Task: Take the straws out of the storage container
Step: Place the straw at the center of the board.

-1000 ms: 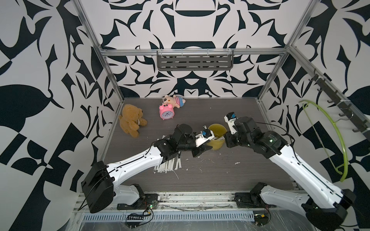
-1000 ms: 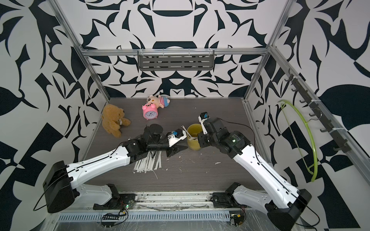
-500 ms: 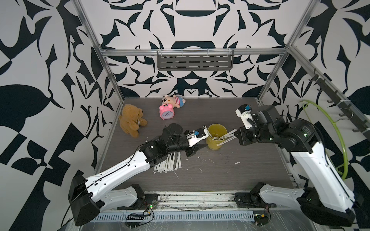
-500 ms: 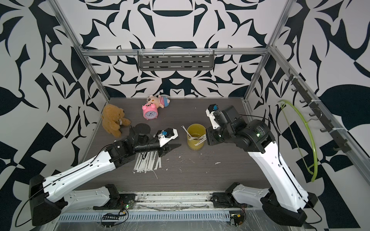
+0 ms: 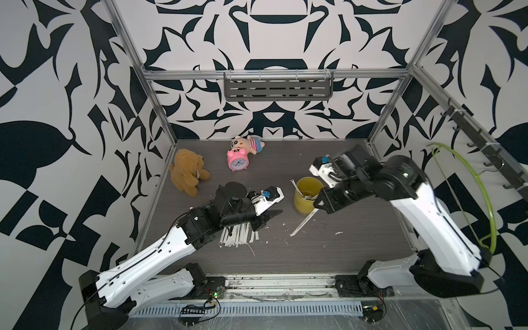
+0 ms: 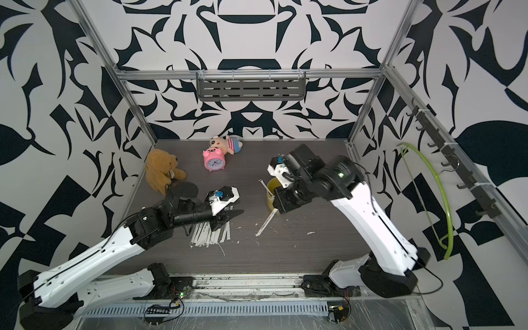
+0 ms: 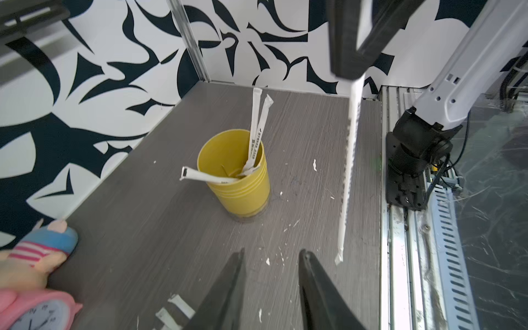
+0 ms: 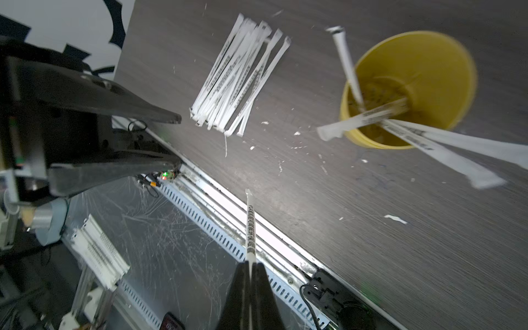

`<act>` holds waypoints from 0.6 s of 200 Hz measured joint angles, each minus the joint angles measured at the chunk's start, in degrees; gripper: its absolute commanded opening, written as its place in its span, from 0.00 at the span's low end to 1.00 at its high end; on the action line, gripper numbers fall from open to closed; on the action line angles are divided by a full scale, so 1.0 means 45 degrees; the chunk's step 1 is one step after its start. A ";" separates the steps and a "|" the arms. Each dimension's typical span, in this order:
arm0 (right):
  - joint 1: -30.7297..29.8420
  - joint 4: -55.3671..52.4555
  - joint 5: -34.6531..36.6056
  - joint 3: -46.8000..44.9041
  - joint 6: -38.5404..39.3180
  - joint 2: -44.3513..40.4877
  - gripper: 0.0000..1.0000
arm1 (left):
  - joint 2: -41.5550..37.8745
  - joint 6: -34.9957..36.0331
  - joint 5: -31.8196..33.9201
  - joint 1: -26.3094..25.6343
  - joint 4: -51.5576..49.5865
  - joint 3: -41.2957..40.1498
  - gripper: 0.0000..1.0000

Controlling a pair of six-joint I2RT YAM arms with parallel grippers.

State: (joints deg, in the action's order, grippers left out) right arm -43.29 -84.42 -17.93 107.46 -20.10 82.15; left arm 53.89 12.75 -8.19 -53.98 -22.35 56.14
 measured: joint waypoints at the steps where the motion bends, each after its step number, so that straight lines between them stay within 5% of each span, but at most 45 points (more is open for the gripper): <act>1: -0.0015 0.0039 -0.0068 0.0000 0.0015 0.0121 0.00 | -0.0019 -0.0015 0.0024 0.0000 -0.0024 -0.0005 0.37; 70: -0.0515 0.1005 -0.2487 0.2293 0.1044 0.6543 0.00 | -0.3458 -0.1787 0.2312 0.0000 -0.2322 -0.1200 0.37; 120: -0.0753 0.1059 -0.3555 0.4648 0.1452 0.9204 0.00 | -0.4823 -0.2215 0.2647 0.0000 -0.2778 -0.1564 0.36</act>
State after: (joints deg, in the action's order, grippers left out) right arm -46.68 -79.66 -33.93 128.38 -13.56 123.57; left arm 32.18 2.79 3.73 -53.98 -34.85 49.10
